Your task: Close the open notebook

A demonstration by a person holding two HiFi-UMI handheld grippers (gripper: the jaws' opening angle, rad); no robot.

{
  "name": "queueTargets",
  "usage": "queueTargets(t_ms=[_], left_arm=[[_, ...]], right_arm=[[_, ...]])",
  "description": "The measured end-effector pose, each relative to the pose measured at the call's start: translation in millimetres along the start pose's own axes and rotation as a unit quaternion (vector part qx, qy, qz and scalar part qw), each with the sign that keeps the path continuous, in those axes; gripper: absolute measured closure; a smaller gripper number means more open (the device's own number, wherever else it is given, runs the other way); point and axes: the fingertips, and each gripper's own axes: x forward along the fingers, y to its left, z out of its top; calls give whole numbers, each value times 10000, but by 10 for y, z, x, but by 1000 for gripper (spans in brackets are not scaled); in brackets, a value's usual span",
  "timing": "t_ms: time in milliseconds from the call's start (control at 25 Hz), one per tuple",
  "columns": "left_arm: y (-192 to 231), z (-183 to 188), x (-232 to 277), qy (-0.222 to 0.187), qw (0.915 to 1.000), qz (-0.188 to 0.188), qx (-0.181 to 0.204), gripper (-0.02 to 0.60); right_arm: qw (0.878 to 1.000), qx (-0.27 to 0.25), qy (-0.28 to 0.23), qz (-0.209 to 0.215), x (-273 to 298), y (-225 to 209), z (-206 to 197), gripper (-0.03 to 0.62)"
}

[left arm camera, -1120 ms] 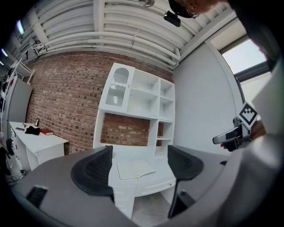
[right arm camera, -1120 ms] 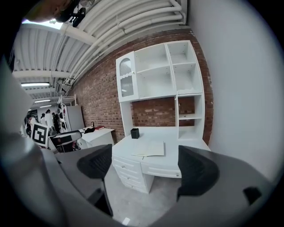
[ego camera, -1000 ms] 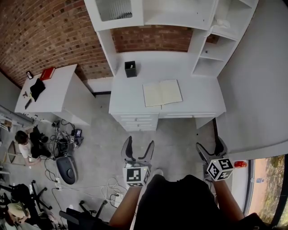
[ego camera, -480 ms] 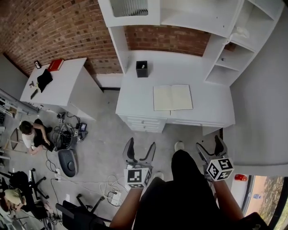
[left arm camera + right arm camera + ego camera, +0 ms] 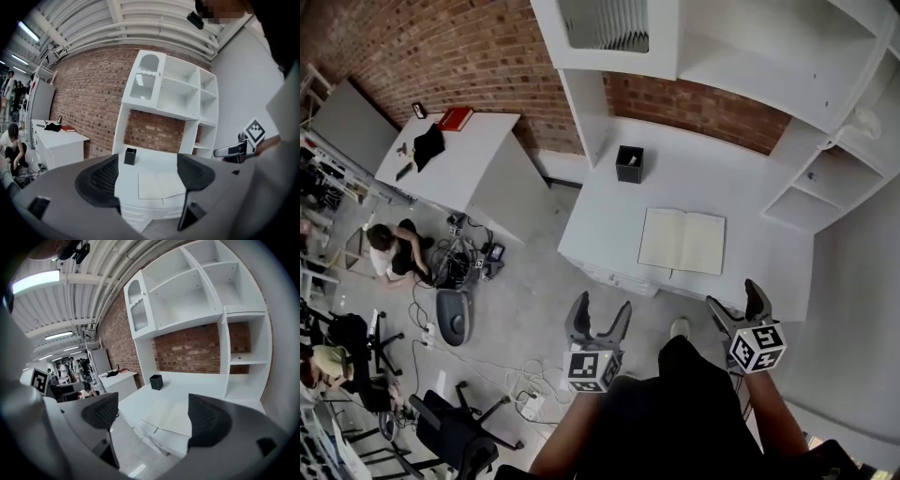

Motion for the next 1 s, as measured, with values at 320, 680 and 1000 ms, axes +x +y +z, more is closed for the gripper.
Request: queueTargets(t_ms=[320, 680, 1000], left_arm=[[-49, -218, 624, 357, 9983, 423, -182, 215], [-169, -750, 1277, 942, 9915, 707, -545, 215], [-245, -1187, 1692, 1510, 9835, 652, -747, 215]], right_arm=[[9992, -123, 73, 385, 496, -481, 287, 145], [9948, -302, 364, 902, 980, -906, 330, 148], [9879, -617, 588, 1298, 1300, -996, 336, 149]])
